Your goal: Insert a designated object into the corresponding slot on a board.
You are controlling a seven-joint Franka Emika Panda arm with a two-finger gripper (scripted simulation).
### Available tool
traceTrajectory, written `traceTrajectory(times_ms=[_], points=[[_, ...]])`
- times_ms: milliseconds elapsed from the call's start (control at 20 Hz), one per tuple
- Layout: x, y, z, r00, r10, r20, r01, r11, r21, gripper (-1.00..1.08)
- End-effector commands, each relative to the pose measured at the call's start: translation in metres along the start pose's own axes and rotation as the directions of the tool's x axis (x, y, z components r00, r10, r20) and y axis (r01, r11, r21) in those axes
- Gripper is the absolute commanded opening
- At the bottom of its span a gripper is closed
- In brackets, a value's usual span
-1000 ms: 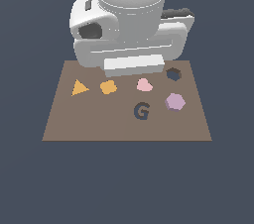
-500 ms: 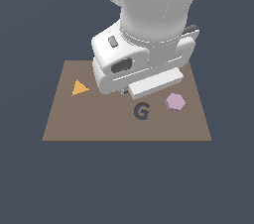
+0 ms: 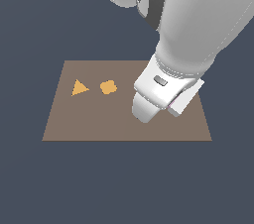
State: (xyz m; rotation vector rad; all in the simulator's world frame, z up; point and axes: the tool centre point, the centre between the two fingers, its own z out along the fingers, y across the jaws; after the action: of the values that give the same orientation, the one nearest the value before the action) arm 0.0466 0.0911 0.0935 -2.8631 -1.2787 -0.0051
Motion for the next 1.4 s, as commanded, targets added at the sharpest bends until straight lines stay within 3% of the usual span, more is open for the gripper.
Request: traceTrajectory(times_ms=[0,350,750,1350], points=[[0.011,-0.008,0.009,0.994,-0.105,0.001,0.105,0.994,-0.001,1.00],[0.029,-0.031,0.029,0.947,-0.322,0.003,0.322,0.947,-0.001,1.00],[0.037,-0.048,0.042,0.891,-0.453,0.006,0.453,0.891,-0.001,1.00],[0.037,-0.050,0.046,0.883,-0.470,0.007,0.470,0.883,-0.001,1.00]])
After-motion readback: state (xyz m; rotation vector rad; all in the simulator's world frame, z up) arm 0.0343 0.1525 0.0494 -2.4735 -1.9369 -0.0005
